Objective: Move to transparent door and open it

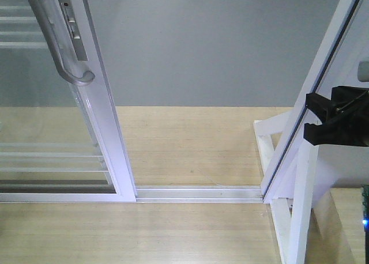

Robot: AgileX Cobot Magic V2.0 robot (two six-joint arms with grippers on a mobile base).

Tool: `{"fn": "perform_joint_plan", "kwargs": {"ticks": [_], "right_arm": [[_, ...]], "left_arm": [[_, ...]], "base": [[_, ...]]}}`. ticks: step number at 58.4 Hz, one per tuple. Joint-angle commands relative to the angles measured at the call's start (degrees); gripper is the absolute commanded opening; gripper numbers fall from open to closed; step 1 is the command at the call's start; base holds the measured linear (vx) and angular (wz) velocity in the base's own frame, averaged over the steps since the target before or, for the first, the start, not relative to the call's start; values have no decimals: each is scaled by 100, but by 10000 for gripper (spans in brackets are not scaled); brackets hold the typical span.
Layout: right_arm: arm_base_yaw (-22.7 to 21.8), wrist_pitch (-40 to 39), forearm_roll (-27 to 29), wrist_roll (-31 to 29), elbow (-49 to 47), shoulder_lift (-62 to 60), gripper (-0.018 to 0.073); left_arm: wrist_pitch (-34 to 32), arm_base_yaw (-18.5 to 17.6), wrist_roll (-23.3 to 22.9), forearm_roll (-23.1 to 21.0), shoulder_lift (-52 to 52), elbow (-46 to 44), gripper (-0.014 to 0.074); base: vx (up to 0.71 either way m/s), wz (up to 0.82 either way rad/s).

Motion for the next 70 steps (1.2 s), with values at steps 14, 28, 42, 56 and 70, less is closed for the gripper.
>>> {"fn": "perform_joint_plan", "kwargs": {"ticks": [14, 28, 42, 56, 70], "right_arm": [[-19, -430, -27, -18, -170, -43, 344], [-19, -430, -27, -18, -170, -43, 344], [-19, -430, -27, -18, -170, -43, 344], [-19, -413, -27, -18, -170, -43, 344], [-19, -411, -27, -18, -170, -43, 344]], "left_arm": [[-591, -25, 0, -81, -1225, 263, 313], [-1071, 127, 0, -133, -2480, 1452, -8], [-1760, 473, -54, -290, -3158, 3056, -7], [-2265, 662, -54, -494, -3295, 4160, -7], [-1793, 662, -54, -489, -3295, 4167, -6]], "base": [[0, 0], [0, 0], [0, 0], [0, 0], [0, 0]]}}
